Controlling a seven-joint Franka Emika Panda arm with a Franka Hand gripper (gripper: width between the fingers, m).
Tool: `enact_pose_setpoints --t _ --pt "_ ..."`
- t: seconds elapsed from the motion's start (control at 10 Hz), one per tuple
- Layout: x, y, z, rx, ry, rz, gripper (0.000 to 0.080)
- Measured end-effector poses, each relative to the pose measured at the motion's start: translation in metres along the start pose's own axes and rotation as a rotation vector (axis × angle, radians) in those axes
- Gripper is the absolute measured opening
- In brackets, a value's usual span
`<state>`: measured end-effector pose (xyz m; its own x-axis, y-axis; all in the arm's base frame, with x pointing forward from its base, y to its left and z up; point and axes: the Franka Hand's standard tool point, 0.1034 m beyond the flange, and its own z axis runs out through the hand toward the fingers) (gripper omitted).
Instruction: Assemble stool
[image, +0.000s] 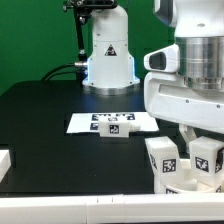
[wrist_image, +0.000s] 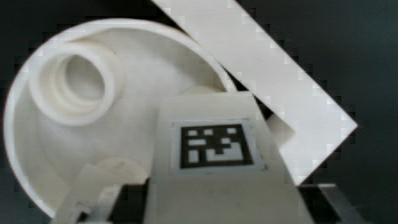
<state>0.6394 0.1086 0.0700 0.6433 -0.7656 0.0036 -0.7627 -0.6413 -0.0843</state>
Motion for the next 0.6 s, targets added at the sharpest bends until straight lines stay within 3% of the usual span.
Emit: enact_pose_setpoints --t 0.4,0.6 --pt "0.0006 0.0016 0.0009 0.004 -0.011 0.358 0.0334" --pt "-0.0007 0.0022 0.0020 0.044 -0.031 0.769 0.0334"
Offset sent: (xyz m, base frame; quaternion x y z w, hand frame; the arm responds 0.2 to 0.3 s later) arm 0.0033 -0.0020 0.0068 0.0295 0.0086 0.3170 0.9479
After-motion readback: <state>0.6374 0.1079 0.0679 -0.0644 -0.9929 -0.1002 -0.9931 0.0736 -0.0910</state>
